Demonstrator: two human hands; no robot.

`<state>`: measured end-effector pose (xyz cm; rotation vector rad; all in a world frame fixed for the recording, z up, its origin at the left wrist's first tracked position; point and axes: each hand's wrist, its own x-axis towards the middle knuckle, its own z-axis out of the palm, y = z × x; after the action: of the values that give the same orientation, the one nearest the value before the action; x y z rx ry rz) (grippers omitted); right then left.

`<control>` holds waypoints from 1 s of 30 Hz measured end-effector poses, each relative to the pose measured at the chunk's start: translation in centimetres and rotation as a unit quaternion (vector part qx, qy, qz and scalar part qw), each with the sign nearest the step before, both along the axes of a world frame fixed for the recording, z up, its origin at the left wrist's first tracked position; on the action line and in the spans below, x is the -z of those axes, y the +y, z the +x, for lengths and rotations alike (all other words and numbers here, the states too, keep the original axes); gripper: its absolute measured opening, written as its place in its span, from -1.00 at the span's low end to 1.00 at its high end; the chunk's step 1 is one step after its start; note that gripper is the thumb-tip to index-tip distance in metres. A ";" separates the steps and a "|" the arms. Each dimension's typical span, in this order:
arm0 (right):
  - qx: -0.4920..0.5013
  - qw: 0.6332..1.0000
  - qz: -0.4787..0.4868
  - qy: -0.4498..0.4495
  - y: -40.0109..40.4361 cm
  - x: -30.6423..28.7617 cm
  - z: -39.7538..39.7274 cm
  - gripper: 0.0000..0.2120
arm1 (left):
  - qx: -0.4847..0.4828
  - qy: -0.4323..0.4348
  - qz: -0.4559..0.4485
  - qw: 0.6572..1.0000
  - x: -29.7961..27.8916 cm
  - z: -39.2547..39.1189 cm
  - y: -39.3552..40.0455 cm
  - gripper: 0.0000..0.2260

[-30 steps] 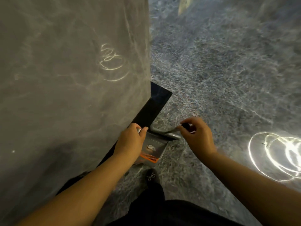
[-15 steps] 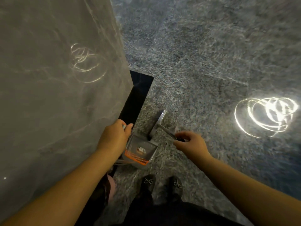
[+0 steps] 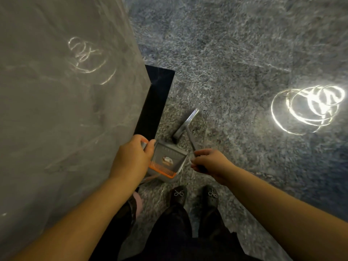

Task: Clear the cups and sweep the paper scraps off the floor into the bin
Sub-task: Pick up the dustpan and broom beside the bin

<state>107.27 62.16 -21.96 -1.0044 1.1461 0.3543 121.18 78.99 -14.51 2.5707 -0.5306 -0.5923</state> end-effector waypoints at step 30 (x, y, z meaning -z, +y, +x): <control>0.108 0.987 -0.079 0.092 -0.8 -0.2 -9.9 -0.50 | 0.150 0.019 -0.034 0.988 -1.5 -2.3 -7.4 -0.82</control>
<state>97.33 61.39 -21.78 -0.9874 1.4541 0.1866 118.88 71.58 -12.97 2.4274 -0.9177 -0.7073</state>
